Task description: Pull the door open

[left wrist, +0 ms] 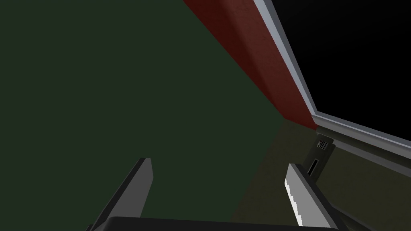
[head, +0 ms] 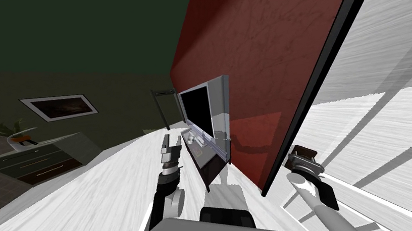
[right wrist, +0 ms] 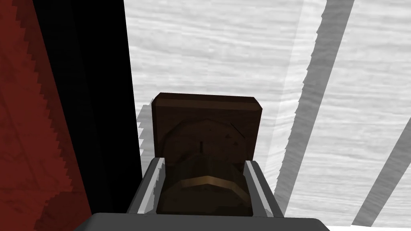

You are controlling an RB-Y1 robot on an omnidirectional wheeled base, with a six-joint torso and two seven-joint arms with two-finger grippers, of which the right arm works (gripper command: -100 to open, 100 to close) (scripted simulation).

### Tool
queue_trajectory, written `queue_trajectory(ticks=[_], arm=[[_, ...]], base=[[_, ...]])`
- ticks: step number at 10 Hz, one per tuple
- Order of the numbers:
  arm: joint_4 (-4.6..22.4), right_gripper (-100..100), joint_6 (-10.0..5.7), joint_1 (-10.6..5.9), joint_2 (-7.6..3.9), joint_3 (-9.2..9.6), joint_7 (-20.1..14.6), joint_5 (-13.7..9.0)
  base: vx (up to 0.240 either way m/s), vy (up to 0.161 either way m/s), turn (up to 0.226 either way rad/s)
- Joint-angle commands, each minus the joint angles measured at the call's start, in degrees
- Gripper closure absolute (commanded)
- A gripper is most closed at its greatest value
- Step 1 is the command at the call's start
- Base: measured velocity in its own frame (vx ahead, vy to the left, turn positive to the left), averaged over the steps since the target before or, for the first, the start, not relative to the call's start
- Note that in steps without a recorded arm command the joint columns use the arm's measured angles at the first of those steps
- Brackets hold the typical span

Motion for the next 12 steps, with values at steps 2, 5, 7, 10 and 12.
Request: queue_trajectory(ticks=[2, 5, 7, 10, 12], arm=[[-0.1, 100, -0.04, -0.10, 0.06, 0.06, 0.0, 0.0], [-0.6, 100, 0.71, 0.16, -0.07, 1.21, -0.8, 0.6], [-1.3, 100, 1.40, 0.31, -0.17, 2.40, -1.7, 1.3], [-2.7, 100, 2.85, 0.61, -0.38, 4.92, -3.4, 2.6], [-3.3, 100, 3.56, 0.76, -0.48, 6.16, -4.3, 3.3]], base=[[0.000, 0.000, 0.000], [-0.117, 0.071, 0.019], [-0.203, 0.076, 0.037], [-0.276, 0.009, 0.071], [-0.237, 0.012, 0.062]])
